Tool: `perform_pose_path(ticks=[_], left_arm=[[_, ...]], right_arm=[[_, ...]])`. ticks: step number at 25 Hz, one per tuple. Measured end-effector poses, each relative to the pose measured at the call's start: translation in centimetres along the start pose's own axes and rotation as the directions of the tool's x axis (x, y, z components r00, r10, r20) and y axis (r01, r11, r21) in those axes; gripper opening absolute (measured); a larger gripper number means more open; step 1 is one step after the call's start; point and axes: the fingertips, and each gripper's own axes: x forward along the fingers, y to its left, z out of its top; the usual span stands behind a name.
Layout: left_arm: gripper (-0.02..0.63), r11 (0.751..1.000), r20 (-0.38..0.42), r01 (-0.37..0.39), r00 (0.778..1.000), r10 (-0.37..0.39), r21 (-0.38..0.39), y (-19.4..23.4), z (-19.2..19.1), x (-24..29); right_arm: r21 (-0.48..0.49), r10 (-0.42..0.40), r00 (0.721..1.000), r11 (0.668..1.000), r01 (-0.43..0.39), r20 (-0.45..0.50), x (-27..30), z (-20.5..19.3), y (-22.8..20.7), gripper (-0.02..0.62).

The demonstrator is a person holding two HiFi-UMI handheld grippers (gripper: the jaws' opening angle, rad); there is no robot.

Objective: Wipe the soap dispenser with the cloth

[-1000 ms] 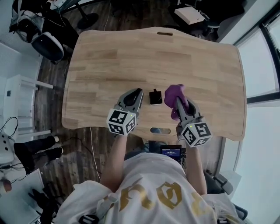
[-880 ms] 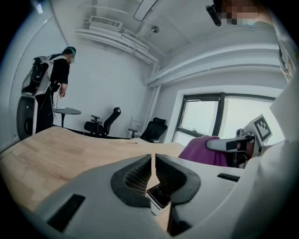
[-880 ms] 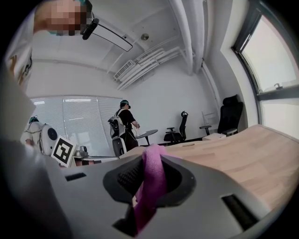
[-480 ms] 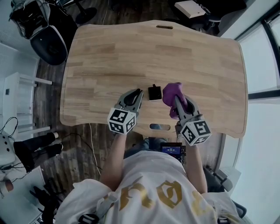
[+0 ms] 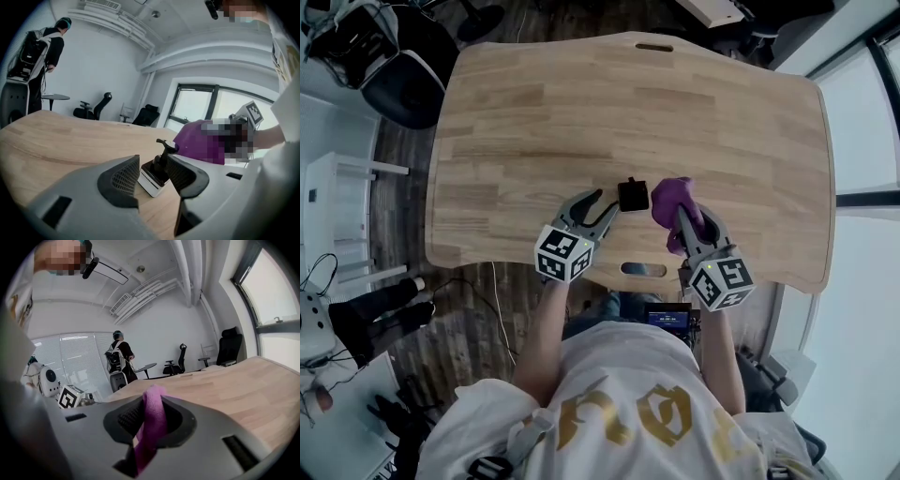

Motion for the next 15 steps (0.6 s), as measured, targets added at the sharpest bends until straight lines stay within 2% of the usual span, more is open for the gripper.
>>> perform_pose_path(ticks=[6, 15], left_arm=[[0.277, 0.993, -0.106, 0.118, 0.987, -0.119, -0.018, -1.0, -3.3, 2.1], [0.317, 0.987, -0.181, 0.156, 0.973, -0.145, 0.049, -0.4, -5.0, 4.1]], right_arm=[[0.014, -0.005, 1.000, 1.000, 0.006, -0.030, 0.8, -1.3, -0.9, 0.051], [0.016, -0.012, 0.998, 1.000, 0.013, -0.065, 1.7, -1.5, -2.2, 0.051]])
